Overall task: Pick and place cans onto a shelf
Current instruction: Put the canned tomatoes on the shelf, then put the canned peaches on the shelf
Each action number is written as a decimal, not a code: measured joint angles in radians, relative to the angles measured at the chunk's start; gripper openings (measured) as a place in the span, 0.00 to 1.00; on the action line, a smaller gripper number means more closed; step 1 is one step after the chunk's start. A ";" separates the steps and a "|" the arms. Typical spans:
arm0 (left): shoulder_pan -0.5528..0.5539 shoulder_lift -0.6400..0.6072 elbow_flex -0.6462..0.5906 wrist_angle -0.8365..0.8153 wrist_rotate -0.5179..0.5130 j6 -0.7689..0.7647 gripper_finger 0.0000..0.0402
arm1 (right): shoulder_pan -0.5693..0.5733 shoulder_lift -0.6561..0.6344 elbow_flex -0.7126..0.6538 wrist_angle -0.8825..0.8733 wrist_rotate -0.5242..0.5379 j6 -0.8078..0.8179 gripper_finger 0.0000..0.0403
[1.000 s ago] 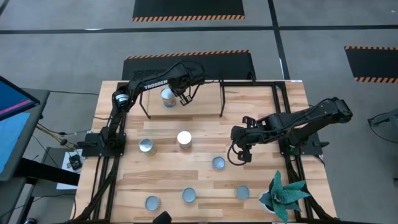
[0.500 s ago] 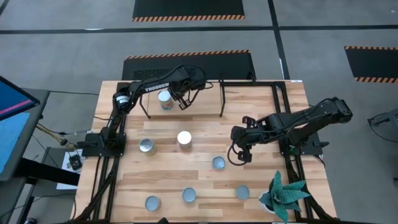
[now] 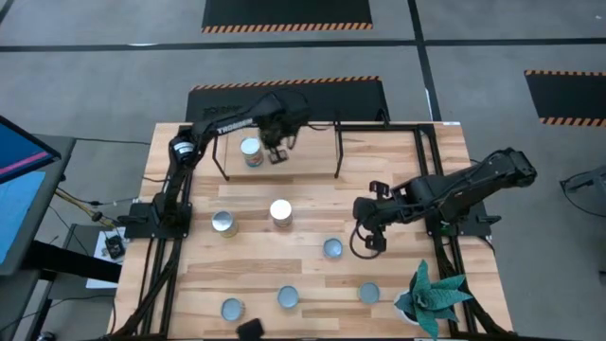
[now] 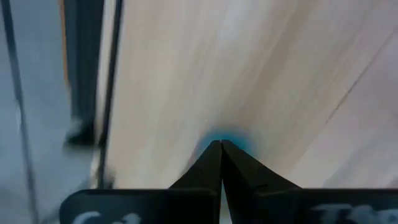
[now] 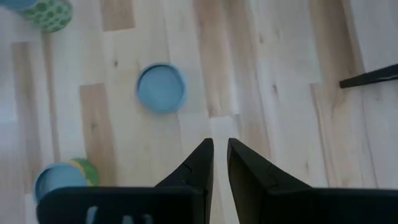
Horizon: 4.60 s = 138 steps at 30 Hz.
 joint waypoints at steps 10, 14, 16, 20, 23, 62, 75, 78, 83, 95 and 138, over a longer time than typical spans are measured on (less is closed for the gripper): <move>0.048 -0.335 -0.175 0.003 0.172 0.068 0.00 | 0.073 0.000 0.000 0.001 0.002 -0.001 0.17; 0.048 -0.526 -0.344 0.256 0.224 0.074 0.00 | 0.091 0.000 0.000 0.003 0.002 0.001 0.17; 0.048 -0.603 -0.462 0.418 0.227 0.076 0.00 | 0.096 0.000 0.000 0.004 0.002 0.001 0.17; 0.078 -0.676 -0.724 0.720 0.252 0.109 0.00 | 0.109 0.000 0.000 0.006 0.004 0.001 0.17; 0.112 -0.678 -0.831 0.896 0.294 0.120 0.00 | 0.116 0.000 0.000 0.006 0.004 0.001 0.17; 0.191 -0.516 -0.710 0.777 0.298 0.121 0.00 | 0.117 0.000 0.000 0.003 0.004 0.001 0.17; -0.140 -0.559 -0.597 0.518 0.567 0.110 0.00 | 0.149 0.000 0.000 -0.001 0.004 0.001 0.17; -0.208 -0.556 -0.631 0.498 0.563 0.110 0.00 | 0.159 0.000 0.000 0.002 0.004 0.002 0.17; -0.275 -0.555 -0.675 0.536 0.562 0.099 0.00 | 0.163 0.000 0.000 0.008 0.004 0.034 0.17; -0.275 -0.532 -0.675 0.564 0.481 0.091 0.22 | 0.163 0.000 0.000 0.007 0.003 0.096 0.17; -0.295 -0.308 -0.580 0.571 0.515 -0.038 0.00 | 0.163 0.000 0.000 0.009 0.003 0.147 0.17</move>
